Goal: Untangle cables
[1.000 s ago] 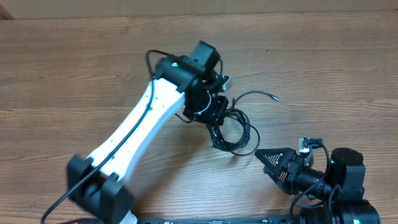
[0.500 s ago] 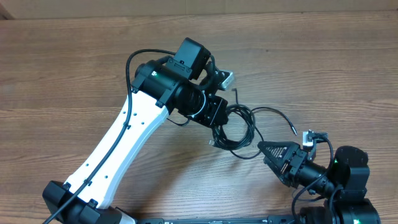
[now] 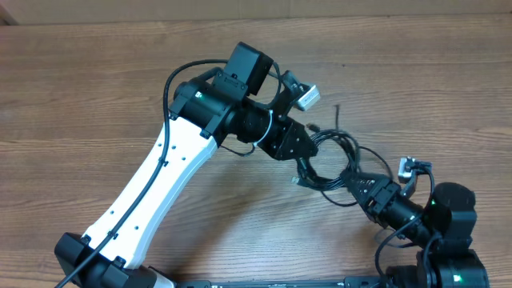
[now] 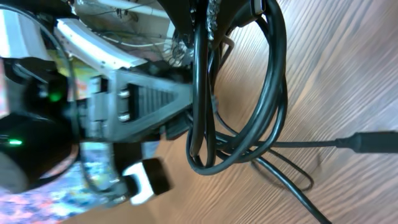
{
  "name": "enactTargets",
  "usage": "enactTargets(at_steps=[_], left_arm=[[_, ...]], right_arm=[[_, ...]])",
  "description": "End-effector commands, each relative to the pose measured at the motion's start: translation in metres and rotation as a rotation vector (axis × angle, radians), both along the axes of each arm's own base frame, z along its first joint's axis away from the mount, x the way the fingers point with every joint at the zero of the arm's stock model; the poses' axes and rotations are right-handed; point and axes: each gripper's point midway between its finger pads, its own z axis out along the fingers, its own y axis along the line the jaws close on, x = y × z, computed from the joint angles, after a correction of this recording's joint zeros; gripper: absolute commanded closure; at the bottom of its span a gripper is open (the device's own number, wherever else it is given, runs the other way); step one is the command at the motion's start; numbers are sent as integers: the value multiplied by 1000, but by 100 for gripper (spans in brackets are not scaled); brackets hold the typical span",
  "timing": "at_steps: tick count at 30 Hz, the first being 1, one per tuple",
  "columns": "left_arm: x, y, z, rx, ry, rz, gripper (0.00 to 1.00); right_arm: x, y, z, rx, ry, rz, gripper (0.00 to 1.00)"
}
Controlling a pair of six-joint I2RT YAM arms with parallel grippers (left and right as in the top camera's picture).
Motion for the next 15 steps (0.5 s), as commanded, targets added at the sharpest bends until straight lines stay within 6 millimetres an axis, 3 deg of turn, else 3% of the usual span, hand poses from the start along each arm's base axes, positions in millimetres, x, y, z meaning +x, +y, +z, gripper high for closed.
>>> enactTargets(at_steps=[1,8,12,15], left_arm=[[-12,-3,27,-98,-30,-54,96],[-11,-2,25,-86,-31,-46,96],[12,9,3,70,-32,112,96],[45,38,-24,289,-23,396,96]], right_arm=[[3,6,16,19,-54,48,55],[2,24,63,75,-283,197,95],[-7,32,81,97,-368,279,96],[-16,38,85,115,-388,343,96]])
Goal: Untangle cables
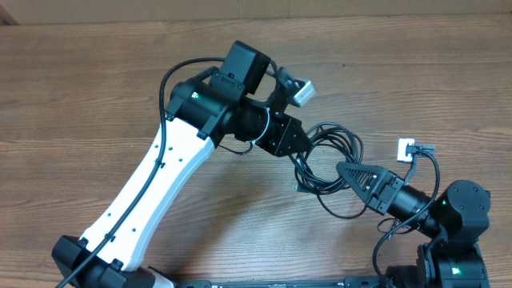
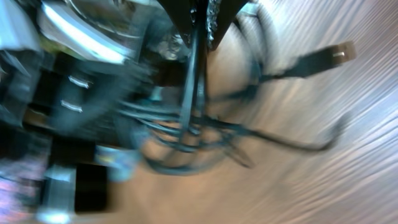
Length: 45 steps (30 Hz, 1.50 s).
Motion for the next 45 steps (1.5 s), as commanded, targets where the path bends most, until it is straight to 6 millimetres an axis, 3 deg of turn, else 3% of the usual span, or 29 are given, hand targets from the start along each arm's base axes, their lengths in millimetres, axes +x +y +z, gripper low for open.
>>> enactTargets(at_steps=[1,5,6,7,9,13,16,21,25,29,32,38,45], left_arm=[[43,43,-23,281,-22,404,96],[64,100,-41,511,3,807,96],[65,111,-43,546,9,874,92],[65,120,-45,573,19,934,82],[62,126,-47,588,47,978,66],[59,125,-48,597,48,940,64],[64,136,-44,593,39,949,55],[73,163,-14,443,60,1008,51],[73,176,18,288,18,942,50],[65,192,35,241,-17,938,47],[59,194,41,226,-26,928,44],[32,163,49,153,-112,585,38],[-4,169,22,232,177,663,26]], right_arm=[[-24,14,17,24,-53,154,96],[-35,19,19,34,-55,226,96],[-37,20,19,36,-55,239,96],[-39,20,19,37,-53,247,96],[-39,20,19,38,-51,251,96],[-35,19,17,-6,-119,230,96],[-20,11,5,-72,-132,134,96],[-2,-2,-14,-153,-102,20,96],[8,-3,-16,-156,-96,11,96],[17,7,-14,-126,-87,48,96],[20,25,-15,-100,-71,120,96],[24,57,-27,-80,-20,228,96],[41,58,-3,-53,-151,183,96]])
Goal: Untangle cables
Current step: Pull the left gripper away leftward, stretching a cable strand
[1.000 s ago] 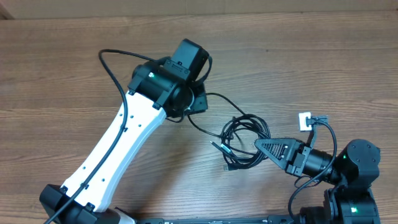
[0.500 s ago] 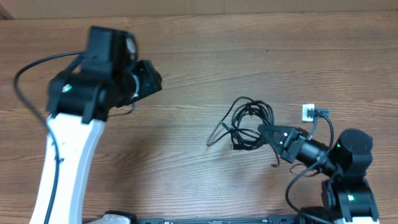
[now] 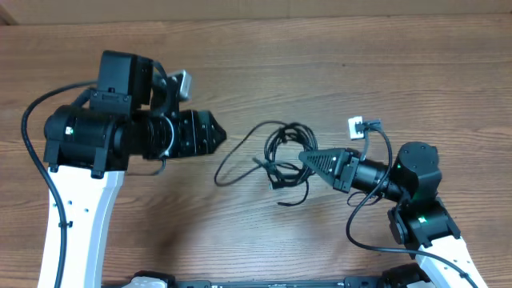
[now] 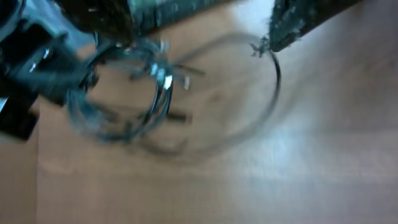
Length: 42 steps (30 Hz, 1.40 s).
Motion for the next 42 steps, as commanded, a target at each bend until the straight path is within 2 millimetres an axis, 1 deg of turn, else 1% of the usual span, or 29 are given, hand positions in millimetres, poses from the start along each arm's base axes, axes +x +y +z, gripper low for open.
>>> enactTargets(at_steps=[1,3,6,11,14,18,20,23,25,26,27,28,29,32,35,39,42], left_arm=[[-12,-5,0,-63,105,63,24],[-19,-9,-5,-101,215,165,0],[-28,-16,-17,-124,359,294,0],[-31,-33,-47,-148,542,486,0],[-35,-43,-73,-151,650,596,0],[-42,-44,-107,-141,803,798,1],[-41,-42,-123,-136,822,847,9],[-34,-44,-140,-150,803,846,28],[-32,-45,-149,-160,796,841,50],[-31,-44,-152,-158,790,843,57],[-29,-44,-154,-155,779,843,69],[-27,-41,-157,-144,755,835,87],[-25,-38,-158,-127,719,815,96],[-13,-29,-158,-89,591,716,96],[2,-10,-147,-87,482,603,96],[15,33,-123,-128,417,642,96],[20,69,-112,-141,362,703,96]], right_arm=[[10,-4,21,20,-70,-56,96],[16,-7,21,15,-71,-95,96],[15,-5,21,21,-59,-94,96],[7,3,21,41,-20,-57,96],[2,8,21,43,-18,-30,96],[-1,9,21,45,-16,-7,96],[-2,9,21,44,-14,-6,96],[-2,10,21,44,-13,-4,96],[-2,10,21,45,-13,-3,96],[-3,10,21,45,-12,1,96],[-3,10,21,45,-13,4,96],[-4,10,21,46,-12,8,96],[-4,11,21,46,-12,11,96],[-5,10,14,35,22,10,96],[-7,9,-3,2,105,0,96],[-16,6,-30,-70,183,13,96],[-21,4,-44,-107,228,17,96]])
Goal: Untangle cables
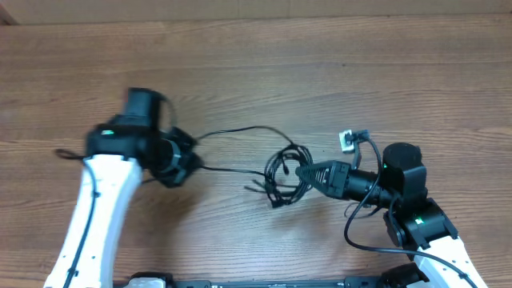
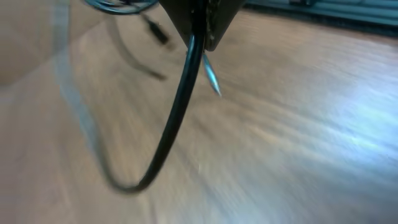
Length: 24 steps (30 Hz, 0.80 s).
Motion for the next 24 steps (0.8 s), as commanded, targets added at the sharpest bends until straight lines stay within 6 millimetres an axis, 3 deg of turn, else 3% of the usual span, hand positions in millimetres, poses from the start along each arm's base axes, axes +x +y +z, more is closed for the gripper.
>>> enactTargets(at_steps=[1,5,11,16,19,23,24], left_arm=[[7,36,27,45,-148,-29,96],[-6,70,24,53,-98,64,96],[-4,76,35,-102,-102,179,95],[-5,106,22,62,-77,234,88],[-13,120,15,148,-37,252,91],[-11,121,15,142,-34,279,92],[-10,117,16,113,-33,291,85]], right_arm=[[-2,1,6,-19,-54,24,96],[-3,1,6,-21,-48,24,96],[3,-2,2,-42,-49,-13,96],[1,-2,1,-41,-36,-5,96],[0,-2,0,-38,-26,-6,96],[0,-2,0,-37,-20,-5,96],[0,-2,0,-38,-19,-5,96]])
